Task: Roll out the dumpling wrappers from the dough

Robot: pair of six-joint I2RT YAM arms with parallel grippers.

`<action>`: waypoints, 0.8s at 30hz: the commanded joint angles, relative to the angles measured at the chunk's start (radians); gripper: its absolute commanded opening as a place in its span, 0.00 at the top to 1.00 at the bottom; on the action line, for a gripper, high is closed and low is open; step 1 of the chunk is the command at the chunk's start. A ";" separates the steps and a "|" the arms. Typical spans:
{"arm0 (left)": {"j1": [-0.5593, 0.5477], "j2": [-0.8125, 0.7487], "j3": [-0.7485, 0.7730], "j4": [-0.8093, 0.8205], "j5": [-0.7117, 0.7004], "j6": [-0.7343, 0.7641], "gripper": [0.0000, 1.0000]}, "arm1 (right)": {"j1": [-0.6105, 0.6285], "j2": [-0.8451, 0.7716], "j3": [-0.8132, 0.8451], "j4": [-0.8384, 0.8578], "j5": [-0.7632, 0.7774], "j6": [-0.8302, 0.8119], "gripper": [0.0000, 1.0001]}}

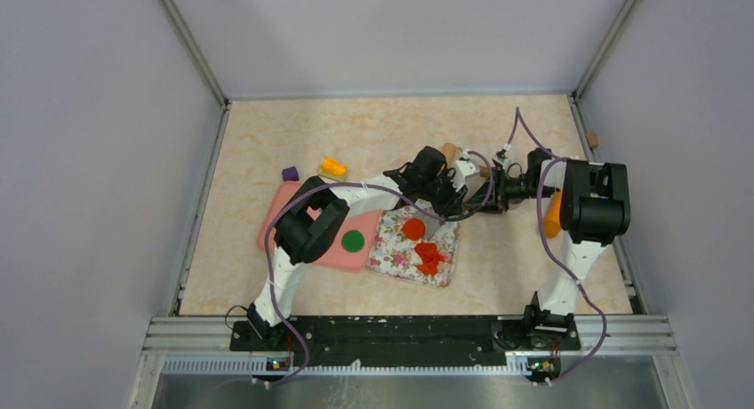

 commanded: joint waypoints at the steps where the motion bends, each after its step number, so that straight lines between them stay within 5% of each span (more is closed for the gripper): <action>1: -0.016 0.005 -0.006 0.044 0.015 -0.002 1.00 | 0.014 0.007 0.000 0.051 -0.057 0.033 0.63; 7: -0.017 0.008 -0.003 0.050 0.021 -0.008 1.00 | 0.014 0.011 0.001 0.053 -0.059 0.041 0.59; 10: -0.018 0.009 -0.003 0.044 0.019 -0.008 0.98 | 0.015 0.014 0.001 0.050 -0.053 0.040 0.66; 17: -0.015 -0.017 -0.013 0.024 -0.009 -0.003 0.62 | 0.015 0.018 0.012 0.002 -0.059 -0.031 0.90; 24: 0.026 -0.257 -0.053 -0.146 0.117 0.001 0.46 | 0.015 -0.022 0.018 -0.029 -0.009 -0.147 1.00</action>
